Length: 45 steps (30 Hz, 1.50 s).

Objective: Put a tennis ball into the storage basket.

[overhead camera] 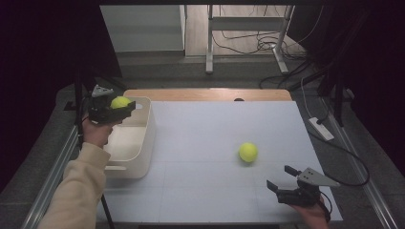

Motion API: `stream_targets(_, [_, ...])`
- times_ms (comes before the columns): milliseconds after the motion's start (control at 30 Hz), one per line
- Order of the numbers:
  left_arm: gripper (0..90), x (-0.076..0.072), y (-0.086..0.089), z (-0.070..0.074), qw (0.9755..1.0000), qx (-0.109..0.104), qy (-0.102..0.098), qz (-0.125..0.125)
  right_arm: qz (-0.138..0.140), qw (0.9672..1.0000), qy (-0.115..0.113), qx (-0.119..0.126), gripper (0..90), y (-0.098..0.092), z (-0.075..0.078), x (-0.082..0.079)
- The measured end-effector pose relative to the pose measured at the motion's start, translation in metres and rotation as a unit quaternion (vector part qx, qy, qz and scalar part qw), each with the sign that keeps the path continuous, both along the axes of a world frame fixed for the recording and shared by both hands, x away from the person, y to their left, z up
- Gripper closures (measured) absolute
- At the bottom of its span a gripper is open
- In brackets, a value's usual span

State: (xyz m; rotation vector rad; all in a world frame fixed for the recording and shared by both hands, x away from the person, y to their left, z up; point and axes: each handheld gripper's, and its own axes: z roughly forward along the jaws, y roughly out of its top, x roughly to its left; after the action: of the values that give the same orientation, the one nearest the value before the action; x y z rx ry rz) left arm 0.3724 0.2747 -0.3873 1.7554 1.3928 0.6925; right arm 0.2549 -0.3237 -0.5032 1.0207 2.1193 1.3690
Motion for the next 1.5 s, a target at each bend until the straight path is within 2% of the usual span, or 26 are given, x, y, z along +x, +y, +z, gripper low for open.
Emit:
stream_targets(300, [26.3, 0.008, 0.012, -0.008, 0.9995, -0.006, 0.027, 0.015, 0.000, 1.0000, 0.001, 0.000, 8.7, 0.001, 0.000, 0.001])
stream_targets(667, [26.0, 0.020, 0.014, -0.018, 0.9973, 0.015, 0.071, 0.016, 0.001, 1.0000, 0.002, 0.001, 8.7, 0.001, -0.001, 0.001])
stream_targets(733, [26.0, 0.021, 0.014, -0.019, 0.9971, 0.015, 0.074, 0.015, 0.001, 1.0000, 0.003, 0.001, 8.7, 0.001, -0.001, 0.001])
stream_targets(1000, [25.8, 0.022, 0.013, -0.020, 0.9969, 0.018, 0.076, 0.014, 0.001, 1.0000, 0.003, 0.001, 8.7, 0.001, -0.001, 0.001])
stream_targets(1167, [25.5, 0.022, 0.011, -0.022, 0.9960, 0.037, 0.079, 0.017, 0.001, 1.0000, 0.003, 0.000, 8.7, 0.001, -0.001, 0.001])
stream_targets(1267, [25.0, 0.022, 0.010, -0.023, 0.9961, 0.038, 0.078, 0.016, 0.002, 1.0000, 0.003, 0.000, 8.7, 0.001, -0.001, 0.001])
stream_targets(1367, [18.4, 0.020, 0.011, -0.019, 0.9970, 0.027, 0.071, 0.018, 0.001, 1.0000, 0.002, 0.000, 8.7, 0.001, -0.001, 0.001])
stream_targets(1500, [16.0, 0.016, 0.009, -0.016, 0.9973, 0.035, 0.063, 0.015, 0.003, 1.0000, 0.002, 0.001, 8.7, 0.001, -0.001, 0.000])
